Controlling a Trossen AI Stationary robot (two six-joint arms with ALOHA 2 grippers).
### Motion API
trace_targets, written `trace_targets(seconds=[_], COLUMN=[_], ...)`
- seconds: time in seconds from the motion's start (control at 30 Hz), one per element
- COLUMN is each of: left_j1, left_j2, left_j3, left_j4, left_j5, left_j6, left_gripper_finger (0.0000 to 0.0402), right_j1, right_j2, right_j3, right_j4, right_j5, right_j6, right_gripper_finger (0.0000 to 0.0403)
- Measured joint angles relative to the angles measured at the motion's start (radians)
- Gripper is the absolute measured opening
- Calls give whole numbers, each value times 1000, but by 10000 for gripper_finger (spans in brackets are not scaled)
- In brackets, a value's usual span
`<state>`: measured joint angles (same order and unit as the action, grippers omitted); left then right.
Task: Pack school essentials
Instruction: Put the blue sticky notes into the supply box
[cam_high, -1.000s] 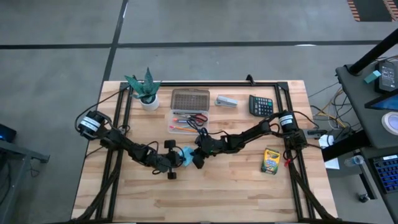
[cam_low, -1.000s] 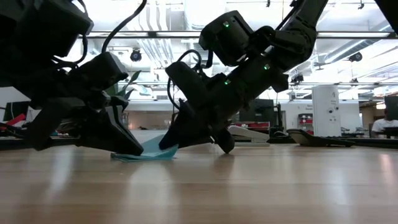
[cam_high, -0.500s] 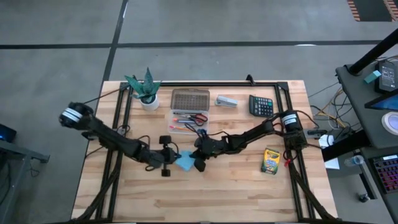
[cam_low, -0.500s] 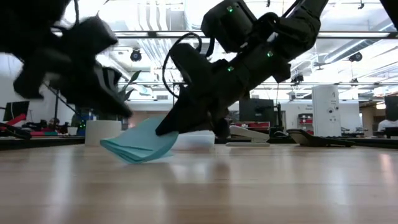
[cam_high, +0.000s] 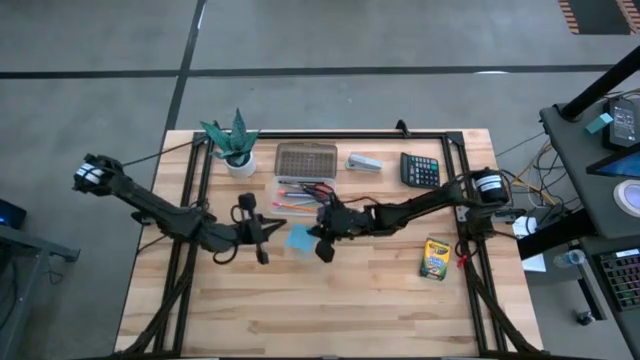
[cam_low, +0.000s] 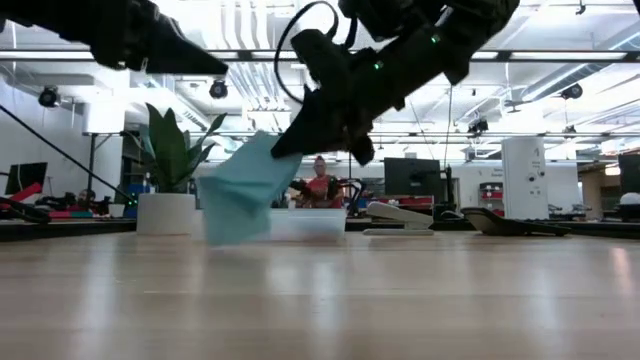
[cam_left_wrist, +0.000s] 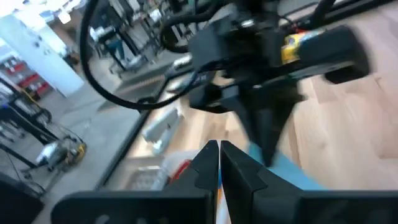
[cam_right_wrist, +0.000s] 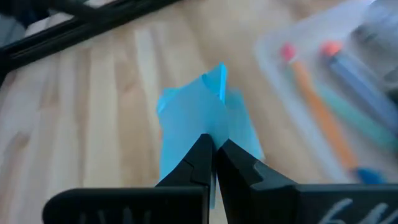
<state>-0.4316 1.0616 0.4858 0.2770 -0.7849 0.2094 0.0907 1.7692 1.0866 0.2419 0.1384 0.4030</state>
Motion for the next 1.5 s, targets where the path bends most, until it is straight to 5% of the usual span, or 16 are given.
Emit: trace_targets(seconds=[0.43,1.13,1.5], left_j1=[1,26,27], left_j2=[-48,-43,-23], left_j3=[6,1,1], left_j4=[59,56,58], left_j5=[-18,-36,-35], left_j6=[138,190,190], left_gripper_finger=[0,0,0], right_j1=[-229,-334,-329], right_j2=[-175,-21,-26], right_j3=[4,4,4], right_j4=[-173,-184,-186], right_j5=[14,-79,-85], right_j6=[-34,69,57], right_gripper_finger=[8,9,80])
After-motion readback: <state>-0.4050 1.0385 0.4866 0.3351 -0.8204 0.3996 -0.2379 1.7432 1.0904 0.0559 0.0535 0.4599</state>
